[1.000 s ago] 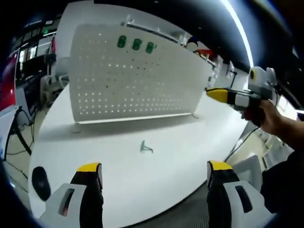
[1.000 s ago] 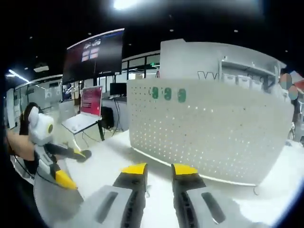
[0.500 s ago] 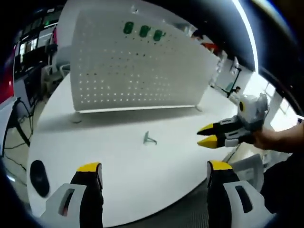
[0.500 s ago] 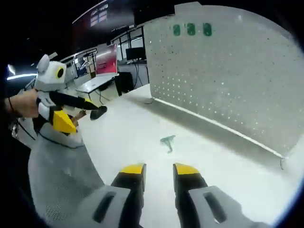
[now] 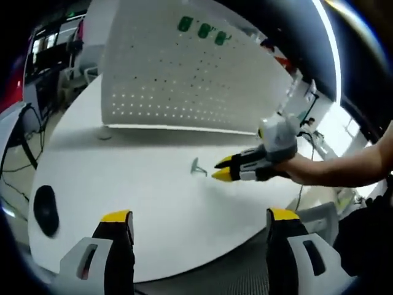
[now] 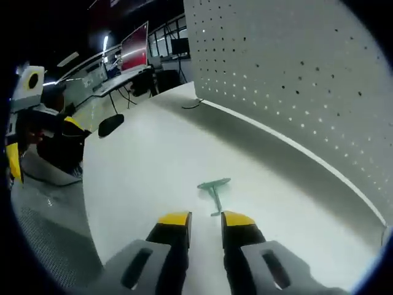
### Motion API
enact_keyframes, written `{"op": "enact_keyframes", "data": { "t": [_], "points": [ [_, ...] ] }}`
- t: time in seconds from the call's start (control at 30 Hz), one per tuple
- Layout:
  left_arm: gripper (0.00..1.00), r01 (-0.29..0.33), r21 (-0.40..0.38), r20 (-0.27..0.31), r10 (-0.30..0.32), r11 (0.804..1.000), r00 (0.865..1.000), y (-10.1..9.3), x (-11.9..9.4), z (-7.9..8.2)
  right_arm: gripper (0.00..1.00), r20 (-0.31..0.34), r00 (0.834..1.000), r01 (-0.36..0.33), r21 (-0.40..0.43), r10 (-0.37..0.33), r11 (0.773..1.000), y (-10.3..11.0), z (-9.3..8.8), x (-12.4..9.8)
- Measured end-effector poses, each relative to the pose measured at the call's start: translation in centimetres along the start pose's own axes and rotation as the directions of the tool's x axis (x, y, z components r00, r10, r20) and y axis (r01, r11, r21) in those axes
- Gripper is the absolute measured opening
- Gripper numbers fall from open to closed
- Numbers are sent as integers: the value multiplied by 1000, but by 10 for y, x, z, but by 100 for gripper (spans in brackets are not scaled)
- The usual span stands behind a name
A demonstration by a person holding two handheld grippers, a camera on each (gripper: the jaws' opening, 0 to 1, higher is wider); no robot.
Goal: Insert the hook assembly into the mounting plate slot until the hook locks in place.
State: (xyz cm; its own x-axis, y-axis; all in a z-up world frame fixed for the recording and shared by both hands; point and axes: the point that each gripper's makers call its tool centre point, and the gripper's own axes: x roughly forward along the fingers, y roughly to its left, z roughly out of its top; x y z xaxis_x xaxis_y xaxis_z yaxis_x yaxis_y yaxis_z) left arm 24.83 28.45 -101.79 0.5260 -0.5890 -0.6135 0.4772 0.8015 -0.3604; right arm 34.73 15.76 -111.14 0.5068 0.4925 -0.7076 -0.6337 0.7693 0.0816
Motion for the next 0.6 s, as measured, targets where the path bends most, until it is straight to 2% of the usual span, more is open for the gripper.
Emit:
{"op": "enact_keyframes", "data": {
  "t": [0.03,0.2,0.47,0.6],
  "points": [
    [90,-3,-3,-2,3,1000,1000,1,0,-2,16,13,1000,-8,-1,8,1000,0,3,4],
    [89,-19,-30,-8,19,999,1000,8,-1,-8,13,-31,1000,3,-17,-4,1000,-6,3,20],
    [89,-30,-47,-13,29,998,999,13,0,-13,11,-78,996,35,-30,-37,999,-13,-6,25],
    [89,-27,-50,-8,27,998,1000,12,0,-12,9,-71,997,43,-19,-44,999,-13,-5,26]
  ]
}}
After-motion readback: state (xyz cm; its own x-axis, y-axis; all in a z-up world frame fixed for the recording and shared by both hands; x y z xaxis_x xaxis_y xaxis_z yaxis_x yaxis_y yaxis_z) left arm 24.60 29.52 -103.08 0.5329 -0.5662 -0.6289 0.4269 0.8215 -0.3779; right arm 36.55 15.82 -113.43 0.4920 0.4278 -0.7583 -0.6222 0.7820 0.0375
